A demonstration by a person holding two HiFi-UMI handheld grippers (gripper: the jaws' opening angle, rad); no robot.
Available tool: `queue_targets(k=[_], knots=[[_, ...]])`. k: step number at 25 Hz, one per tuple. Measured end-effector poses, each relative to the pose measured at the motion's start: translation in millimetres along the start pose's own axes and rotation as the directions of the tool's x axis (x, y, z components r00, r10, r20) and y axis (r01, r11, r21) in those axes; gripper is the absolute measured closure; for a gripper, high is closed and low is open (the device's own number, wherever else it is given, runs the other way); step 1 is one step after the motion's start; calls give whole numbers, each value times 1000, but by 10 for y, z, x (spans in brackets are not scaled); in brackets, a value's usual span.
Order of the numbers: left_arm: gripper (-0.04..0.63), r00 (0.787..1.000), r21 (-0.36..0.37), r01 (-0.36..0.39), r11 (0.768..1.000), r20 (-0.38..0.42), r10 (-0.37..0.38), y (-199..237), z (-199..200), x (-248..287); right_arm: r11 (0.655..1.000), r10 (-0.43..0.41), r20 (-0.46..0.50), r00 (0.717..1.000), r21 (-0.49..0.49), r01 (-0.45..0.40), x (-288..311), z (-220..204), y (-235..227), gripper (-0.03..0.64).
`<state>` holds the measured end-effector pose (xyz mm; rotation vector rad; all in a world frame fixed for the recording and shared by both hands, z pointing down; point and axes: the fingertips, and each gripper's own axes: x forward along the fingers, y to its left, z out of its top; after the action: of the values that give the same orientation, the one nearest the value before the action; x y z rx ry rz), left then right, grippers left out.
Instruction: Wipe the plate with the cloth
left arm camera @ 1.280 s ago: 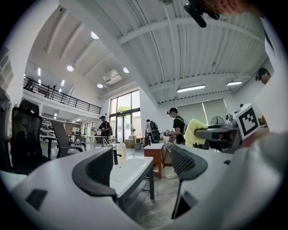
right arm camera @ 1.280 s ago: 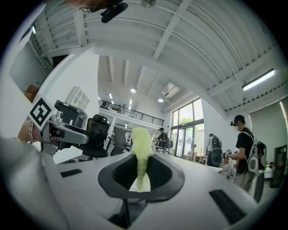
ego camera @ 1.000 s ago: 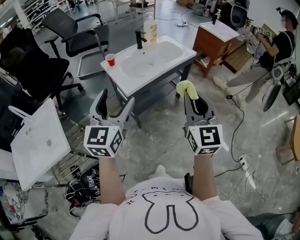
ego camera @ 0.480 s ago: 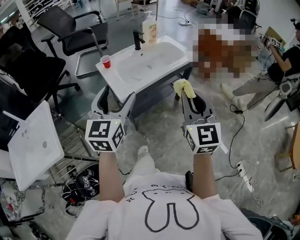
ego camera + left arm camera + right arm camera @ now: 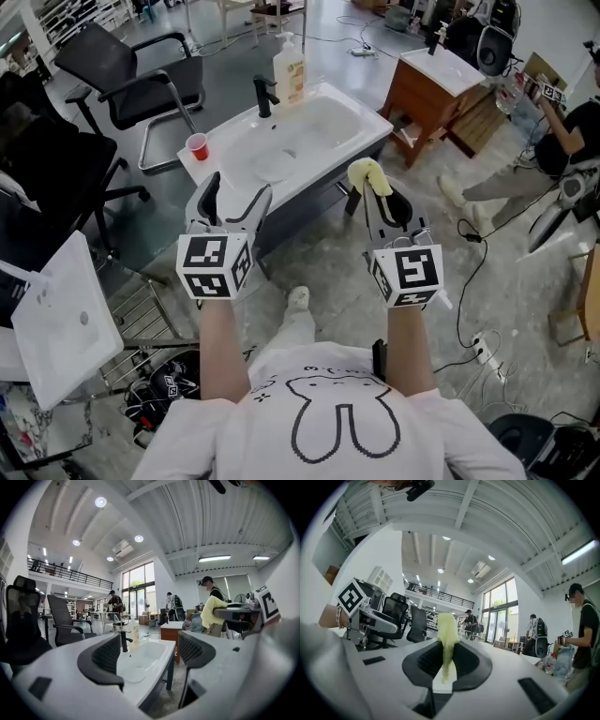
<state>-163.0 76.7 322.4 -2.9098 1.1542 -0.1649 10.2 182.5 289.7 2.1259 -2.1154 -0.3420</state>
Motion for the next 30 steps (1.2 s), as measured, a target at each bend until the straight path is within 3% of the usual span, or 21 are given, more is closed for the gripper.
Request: queue_targets(k=[9,19,30], knots=[[239,999,-54,-48,997,14,49,620,62,961,1000,22,-25,999,-5,-22,1058,-180,-350,569],[239,998,-83,-62,995,-31,59,1302,-126,1925,997,67,-92,994,33,-64,2291,-594,-508,568],[239,991,-145,-106,984,-98,92,1689,-504,2393,986,164,-188,968,74,-152,3023,-1128,-424,569]])
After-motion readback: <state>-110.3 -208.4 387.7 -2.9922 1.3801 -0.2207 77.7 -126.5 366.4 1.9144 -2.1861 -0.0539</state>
